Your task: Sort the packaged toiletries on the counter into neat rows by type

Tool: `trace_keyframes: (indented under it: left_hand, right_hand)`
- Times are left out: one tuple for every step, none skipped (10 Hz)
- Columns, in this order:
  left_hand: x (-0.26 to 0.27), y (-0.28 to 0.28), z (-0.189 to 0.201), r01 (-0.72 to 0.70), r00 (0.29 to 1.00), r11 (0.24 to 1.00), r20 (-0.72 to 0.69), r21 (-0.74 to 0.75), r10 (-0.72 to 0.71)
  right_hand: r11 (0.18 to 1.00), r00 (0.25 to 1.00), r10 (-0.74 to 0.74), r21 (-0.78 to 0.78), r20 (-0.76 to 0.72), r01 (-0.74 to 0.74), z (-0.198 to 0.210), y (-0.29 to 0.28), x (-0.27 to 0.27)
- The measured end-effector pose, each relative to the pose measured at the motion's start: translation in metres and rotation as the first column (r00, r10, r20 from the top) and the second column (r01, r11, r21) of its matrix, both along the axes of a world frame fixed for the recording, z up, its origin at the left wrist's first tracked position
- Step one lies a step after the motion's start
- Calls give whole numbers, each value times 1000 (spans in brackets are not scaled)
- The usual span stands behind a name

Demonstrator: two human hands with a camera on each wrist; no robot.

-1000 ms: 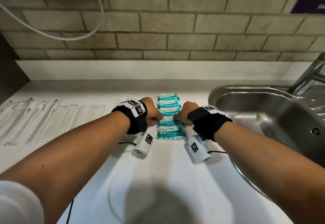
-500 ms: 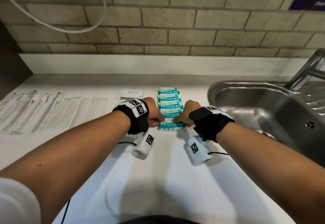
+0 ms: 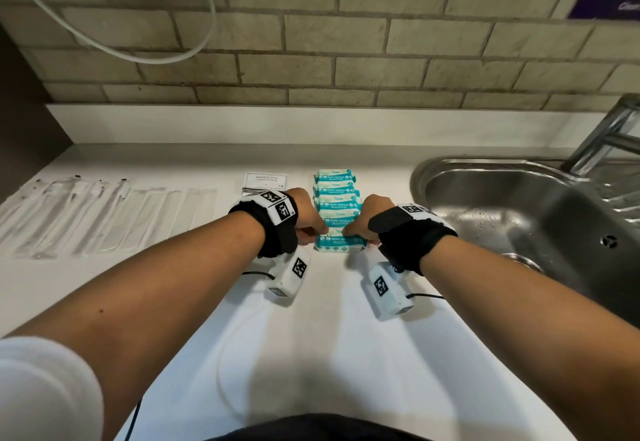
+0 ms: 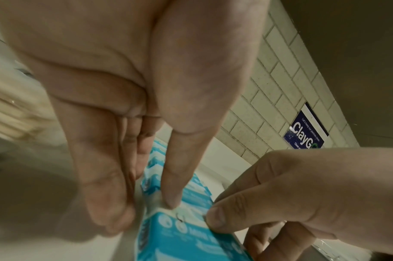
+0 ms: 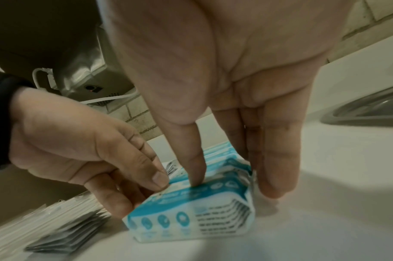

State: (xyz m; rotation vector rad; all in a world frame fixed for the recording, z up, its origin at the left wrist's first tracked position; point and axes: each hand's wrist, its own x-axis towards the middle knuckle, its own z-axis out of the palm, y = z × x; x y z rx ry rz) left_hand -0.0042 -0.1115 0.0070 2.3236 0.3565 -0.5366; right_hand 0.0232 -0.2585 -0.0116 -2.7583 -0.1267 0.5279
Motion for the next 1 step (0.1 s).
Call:
trace_keyframes:
  left_hand:
    - [-3, 3, 5, 18, 1000, 999, 3, 28, -18]
  right_hand:
    - [1000, 1000, -1, 4, 14, 1, 4, -2, -5]
